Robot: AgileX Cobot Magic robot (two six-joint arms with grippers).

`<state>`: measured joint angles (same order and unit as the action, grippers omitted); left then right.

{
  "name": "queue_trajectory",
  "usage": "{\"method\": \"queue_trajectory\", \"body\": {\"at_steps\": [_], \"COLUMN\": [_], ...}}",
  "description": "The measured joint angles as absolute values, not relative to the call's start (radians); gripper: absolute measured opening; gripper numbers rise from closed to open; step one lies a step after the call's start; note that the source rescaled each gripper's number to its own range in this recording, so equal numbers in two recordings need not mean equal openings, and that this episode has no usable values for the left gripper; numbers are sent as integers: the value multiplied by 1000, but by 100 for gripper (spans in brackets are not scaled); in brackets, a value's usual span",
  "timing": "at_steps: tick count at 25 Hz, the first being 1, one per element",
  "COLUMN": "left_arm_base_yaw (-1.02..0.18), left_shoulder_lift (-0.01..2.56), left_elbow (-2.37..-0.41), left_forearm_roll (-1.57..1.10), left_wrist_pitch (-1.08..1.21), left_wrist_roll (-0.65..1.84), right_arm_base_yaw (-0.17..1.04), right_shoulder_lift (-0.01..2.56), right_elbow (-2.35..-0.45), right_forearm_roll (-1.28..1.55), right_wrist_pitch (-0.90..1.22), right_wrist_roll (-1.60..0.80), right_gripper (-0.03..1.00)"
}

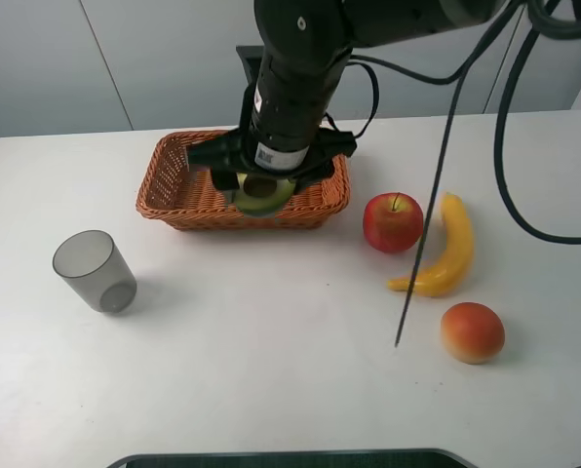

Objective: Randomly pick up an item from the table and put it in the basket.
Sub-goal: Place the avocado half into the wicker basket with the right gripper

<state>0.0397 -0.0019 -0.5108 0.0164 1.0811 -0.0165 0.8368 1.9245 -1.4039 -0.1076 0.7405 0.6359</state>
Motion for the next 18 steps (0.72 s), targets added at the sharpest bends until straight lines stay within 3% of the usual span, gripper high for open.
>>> {"method": "queue_trajectory", "body": {"at_steps": [8,18], "left_arm_base_yaw": [40,40], "left_shoulder_lift": [-2,-2], "left_elbow": [-511,-511], "left_forearm_roll": [16,16], "left_wrist_pitch": [1081,1081], "left_wrist_roll": [-17,-19], "right_arm_base_yaw": [763,728], "right_shoulder_lift": [1930,2069], "right_elbow": [-1419,-1421], "right_forearm_roll": [-255,-412], "right_wrist_pitch": [579,522], "right_wrist_roll": [645,734], "right_gripper": [0,0]}}
